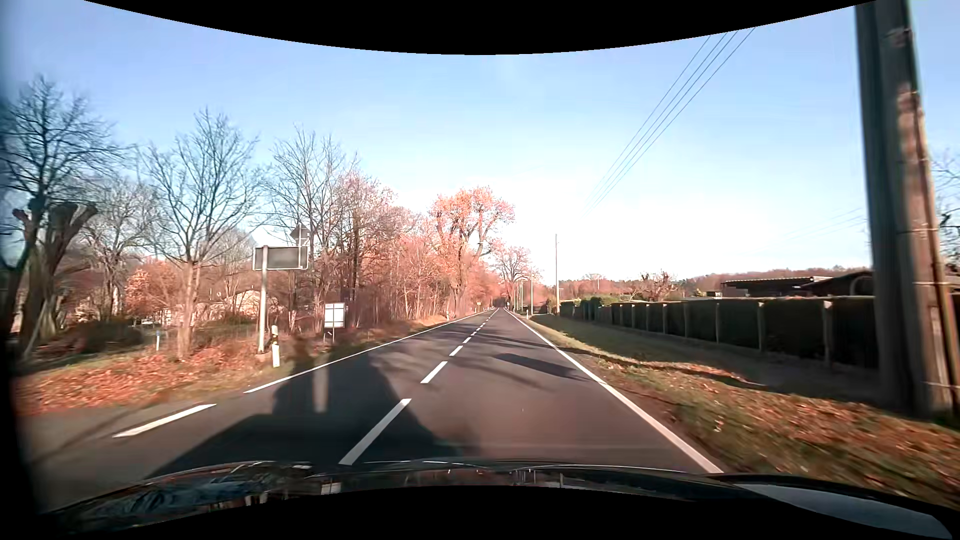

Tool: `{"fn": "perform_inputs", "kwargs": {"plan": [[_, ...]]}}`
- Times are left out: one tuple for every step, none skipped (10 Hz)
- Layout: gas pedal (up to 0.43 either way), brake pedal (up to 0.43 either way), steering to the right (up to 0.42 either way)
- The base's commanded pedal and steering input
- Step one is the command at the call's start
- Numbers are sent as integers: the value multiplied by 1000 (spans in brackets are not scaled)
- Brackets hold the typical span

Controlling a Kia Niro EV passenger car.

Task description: Follow the waypoints while adhering to traffic rules and regulations

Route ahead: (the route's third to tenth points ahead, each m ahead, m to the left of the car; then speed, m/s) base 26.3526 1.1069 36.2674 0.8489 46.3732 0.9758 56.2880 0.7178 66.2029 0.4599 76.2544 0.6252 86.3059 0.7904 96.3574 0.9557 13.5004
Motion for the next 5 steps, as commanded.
{"fn": "perform_inputs", "kwargs": {"plan": [[150, 0, -1], [150, 0, -1], [150, 0, -1], [150, 0, -1], [150, 0, -1]]}}
